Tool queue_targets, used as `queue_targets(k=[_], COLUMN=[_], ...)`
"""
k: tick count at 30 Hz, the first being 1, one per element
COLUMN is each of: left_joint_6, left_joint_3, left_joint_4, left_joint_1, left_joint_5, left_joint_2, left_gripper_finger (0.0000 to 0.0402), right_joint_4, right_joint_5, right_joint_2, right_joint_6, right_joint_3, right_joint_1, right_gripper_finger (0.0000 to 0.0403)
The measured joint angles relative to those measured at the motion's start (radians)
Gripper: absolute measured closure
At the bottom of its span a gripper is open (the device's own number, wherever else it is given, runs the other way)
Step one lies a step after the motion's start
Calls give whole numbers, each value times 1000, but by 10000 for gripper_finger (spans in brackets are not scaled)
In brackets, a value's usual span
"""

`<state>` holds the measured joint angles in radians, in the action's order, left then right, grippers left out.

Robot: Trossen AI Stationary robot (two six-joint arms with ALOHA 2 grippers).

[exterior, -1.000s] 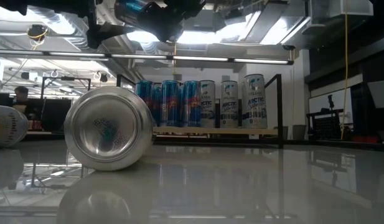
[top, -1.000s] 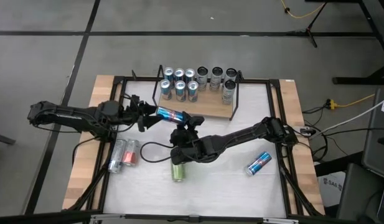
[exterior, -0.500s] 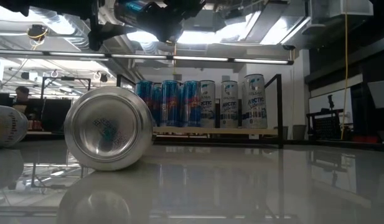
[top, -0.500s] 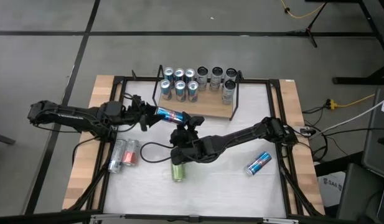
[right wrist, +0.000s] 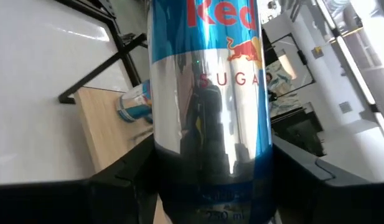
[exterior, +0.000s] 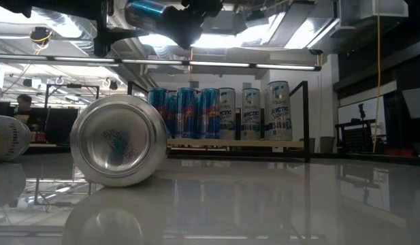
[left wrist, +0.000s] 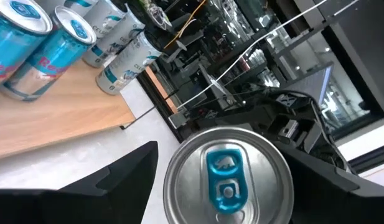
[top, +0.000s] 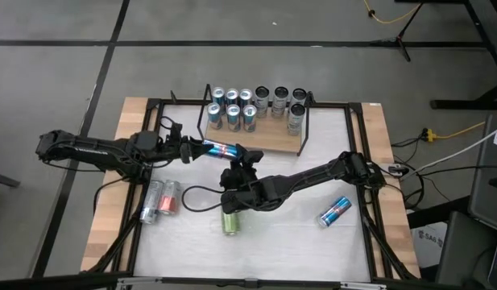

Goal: Place canned beverage on shelf
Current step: Put the blue soda can on the shelf aligned with the other blue soda cans

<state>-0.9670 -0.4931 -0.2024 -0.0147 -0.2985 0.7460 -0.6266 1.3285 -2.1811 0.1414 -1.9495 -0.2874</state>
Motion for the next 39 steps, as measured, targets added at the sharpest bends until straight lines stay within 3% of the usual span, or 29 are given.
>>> queue_targets(k=[14,19,23,30,39], left_joint_6=[0,0,6,12,9], left_joint_3=[0,0,0,0,0], left_joint_4=[0,2,4,0,-3], left_joint_1=[0,0,0,1,1], left_joint_5=[0,0,1,18,30], left_joint_2=[0,0,0,0,0], left_gripper_finger=[104,106,124,174,173], right_joint_4=[0,0,1,1,-3], right_joint_5=[23,-36,-93,-61,-31], right_joint_2=[0,0,0,0,-1], right_joint_6=[24,24,24,24,28], right_joint_3=[0,0,0,0,0], right_joint_1=[0,0,0,-1,-2], right_gripper_finger=[178,177,177,165,165])
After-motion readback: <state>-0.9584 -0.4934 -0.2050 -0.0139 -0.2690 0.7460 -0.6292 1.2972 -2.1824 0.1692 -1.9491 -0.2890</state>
